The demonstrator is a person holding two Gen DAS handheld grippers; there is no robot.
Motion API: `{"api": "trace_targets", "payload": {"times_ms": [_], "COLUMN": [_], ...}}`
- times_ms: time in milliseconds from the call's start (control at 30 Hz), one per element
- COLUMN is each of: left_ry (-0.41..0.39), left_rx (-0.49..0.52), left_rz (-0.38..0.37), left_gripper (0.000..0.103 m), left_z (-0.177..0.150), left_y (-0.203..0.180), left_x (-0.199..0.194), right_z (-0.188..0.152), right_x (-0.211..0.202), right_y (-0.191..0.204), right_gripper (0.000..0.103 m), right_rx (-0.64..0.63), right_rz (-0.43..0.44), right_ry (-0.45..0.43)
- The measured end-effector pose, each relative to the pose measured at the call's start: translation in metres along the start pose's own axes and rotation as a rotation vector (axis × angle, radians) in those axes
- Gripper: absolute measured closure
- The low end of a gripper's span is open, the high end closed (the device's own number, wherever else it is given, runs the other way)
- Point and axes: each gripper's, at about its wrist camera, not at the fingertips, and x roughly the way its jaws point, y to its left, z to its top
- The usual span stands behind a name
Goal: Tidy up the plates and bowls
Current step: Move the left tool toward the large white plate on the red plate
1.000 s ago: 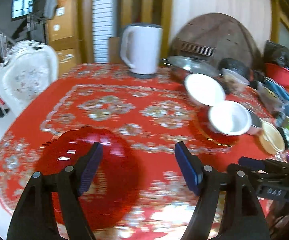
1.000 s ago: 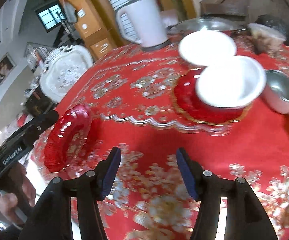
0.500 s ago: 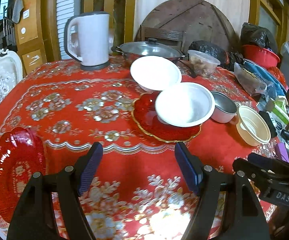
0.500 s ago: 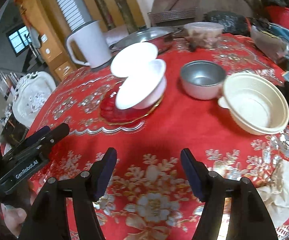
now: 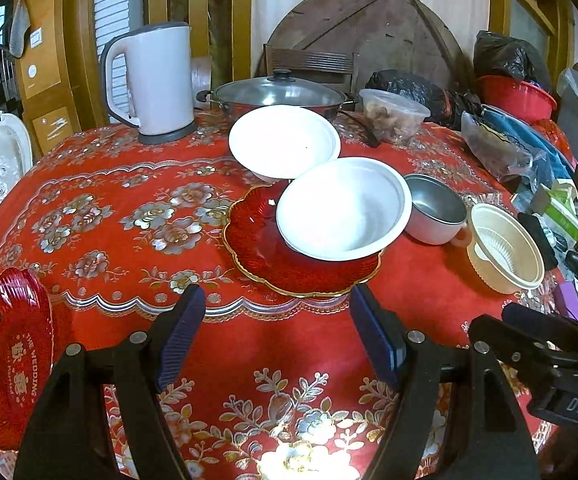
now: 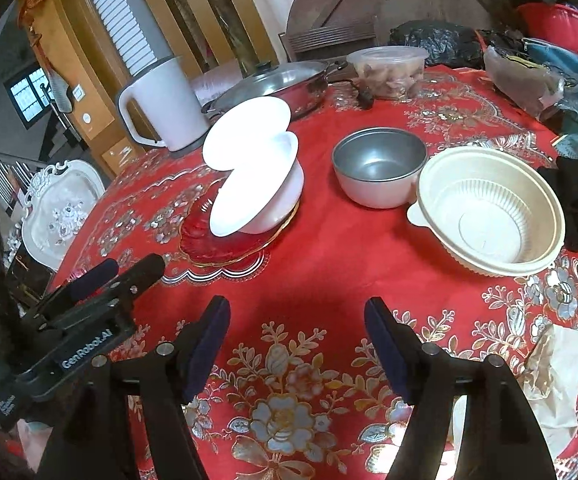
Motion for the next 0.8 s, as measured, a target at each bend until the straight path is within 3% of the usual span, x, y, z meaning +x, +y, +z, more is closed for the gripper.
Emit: {"api": "trace_targets", "payload": {"times_ms": [367, 800], "left_ry": [-0.040, -0.016], "left_rx": [-0.006, -0.036], "left_rz": [0.058, 0.084], "left_gripper": [0.029, 0.029], "left_z": [0.020, 0.029], "left_y": [0.012, 0.029], "left_x": [0.002, 0.023], "right_z": [0.028, 0.049], "right_x": [0.003, 0.019], "right_y": [0.021, 0.039], "right_gripper": [0.030, 0.030], "right_rx": [-0.051, -0.086], "right_rz": [0.012, 0.017], "right_ry": [-0.023, -0.020]}}
